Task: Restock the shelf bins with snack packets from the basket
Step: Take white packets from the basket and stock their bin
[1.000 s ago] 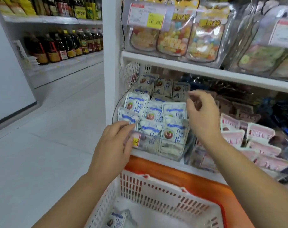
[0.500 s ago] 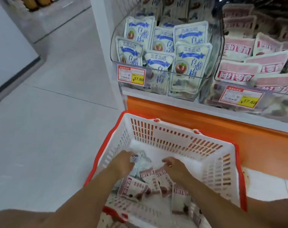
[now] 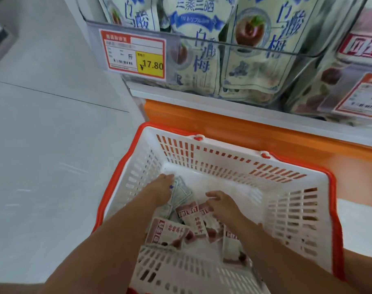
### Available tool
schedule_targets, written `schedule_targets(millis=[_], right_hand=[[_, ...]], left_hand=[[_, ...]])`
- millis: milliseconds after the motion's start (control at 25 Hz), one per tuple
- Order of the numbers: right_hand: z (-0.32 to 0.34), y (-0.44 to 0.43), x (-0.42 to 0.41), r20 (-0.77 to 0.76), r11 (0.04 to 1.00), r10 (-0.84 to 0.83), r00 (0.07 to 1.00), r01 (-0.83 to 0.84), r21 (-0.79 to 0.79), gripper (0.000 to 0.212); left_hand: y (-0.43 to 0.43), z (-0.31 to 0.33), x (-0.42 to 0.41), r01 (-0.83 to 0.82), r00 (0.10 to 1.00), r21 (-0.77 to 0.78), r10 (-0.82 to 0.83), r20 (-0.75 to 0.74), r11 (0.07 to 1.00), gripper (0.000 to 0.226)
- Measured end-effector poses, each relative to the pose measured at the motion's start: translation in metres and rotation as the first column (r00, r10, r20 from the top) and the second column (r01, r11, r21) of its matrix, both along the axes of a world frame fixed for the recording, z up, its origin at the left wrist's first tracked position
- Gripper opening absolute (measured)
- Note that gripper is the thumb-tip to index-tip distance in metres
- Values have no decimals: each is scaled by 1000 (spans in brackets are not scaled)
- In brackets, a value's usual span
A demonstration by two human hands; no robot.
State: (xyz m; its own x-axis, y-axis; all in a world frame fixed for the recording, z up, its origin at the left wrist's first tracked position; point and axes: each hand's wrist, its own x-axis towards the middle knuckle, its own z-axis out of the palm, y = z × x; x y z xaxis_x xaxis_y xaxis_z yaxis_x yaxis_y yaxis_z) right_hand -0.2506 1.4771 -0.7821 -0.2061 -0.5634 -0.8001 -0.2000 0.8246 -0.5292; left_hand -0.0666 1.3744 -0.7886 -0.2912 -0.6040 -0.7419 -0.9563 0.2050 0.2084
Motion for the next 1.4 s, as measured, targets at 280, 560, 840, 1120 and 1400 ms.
schedule_targets(millis=[280,560,840,1120,1400], right_hand=[[4,6,-5,74,1000,-8,997,9,-13,35],[54,7,17,125,956,167,978,-130,-263,37],[114,23,5,300,920,-9,954,126,-371,41],[161,41,-2,595,858,-107,796,377,-350,35],[206,42,-7,524,782,-31,851,347,-517,26]], left_hand=[[3,28,-12,157,988,-89,-155,26,984,22],[23,95,-20,-265,752,93,266,-603,960,16],[59,139,-15,-529,476,355,616,-628,771,55],[88,174,-24,-551,220,548,743,-632,629,19],[80,223,-22,-581,262,384,612,-746,718,15]])
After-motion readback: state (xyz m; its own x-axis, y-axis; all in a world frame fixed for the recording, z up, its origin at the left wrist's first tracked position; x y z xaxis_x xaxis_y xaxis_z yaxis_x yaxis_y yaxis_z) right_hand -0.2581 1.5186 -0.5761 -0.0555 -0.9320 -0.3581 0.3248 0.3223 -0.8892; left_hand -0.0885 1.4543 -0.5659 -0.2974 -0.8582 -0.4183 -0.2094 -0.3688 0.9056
